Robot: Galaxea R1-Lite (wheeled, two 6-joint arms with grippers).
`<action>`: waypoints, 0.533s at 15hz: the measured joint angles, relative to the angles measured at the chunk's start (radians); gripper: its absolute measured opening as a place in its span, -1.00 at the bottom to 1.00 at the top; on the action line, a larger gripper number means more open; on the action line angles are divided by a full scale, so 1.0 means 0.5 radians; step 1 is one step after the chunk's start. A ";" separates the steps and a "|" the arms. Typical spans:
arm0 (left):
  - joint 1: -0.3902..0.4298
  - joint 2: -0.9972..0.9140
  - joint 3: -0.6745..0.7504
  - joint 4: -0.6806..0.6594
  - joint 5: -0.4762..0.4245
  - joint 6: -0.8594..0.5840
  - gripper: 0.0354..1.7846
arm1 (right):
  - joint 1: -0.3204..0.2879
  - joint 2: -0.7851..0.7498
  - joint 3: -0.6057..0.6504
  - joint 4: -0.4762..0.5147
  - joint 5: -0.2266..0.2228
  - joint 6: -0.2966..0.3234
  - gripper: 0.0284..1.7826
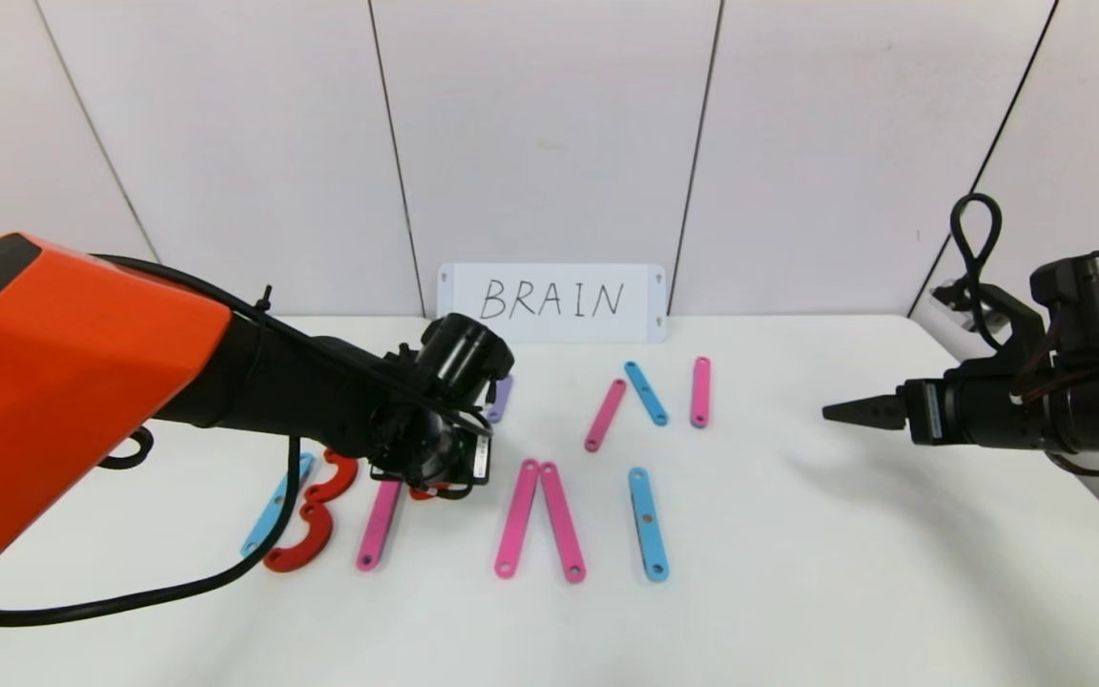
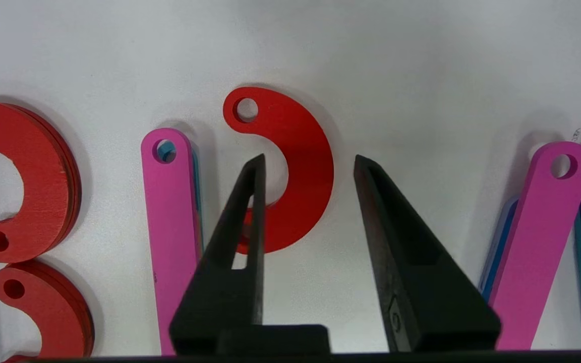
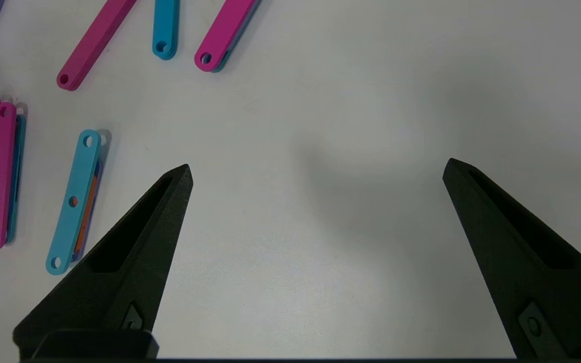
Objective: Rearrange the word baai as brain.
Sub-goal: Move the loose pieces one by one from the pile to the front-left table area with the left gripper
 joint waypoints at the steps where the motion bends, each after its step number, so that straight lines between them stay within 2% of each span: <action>1: 0.000 0.000 -0.003 -0.001 -0.001 0.001 -0.16 | 0.002 0.002 0.000 0.000 0.001 0.000 0.95; 4: -0.001 0.000 -0.026 -0.014 -0.003 0.012 0.44 | 0.004 0.006 0.002 0.000 0.000 0.000 0.95; 6: -0.006 -0.001 -0.060 -0.011 -0.004 0.016 0.72 | 0.006 0.007 0.002 0.000 0.001 0.000 0.95; 8: -0.007 0.001 -0.102 -0.010 -0.009 0.025 0.90 | 0.006 0.007 0.003 0.000 0.000 -0.001 0.95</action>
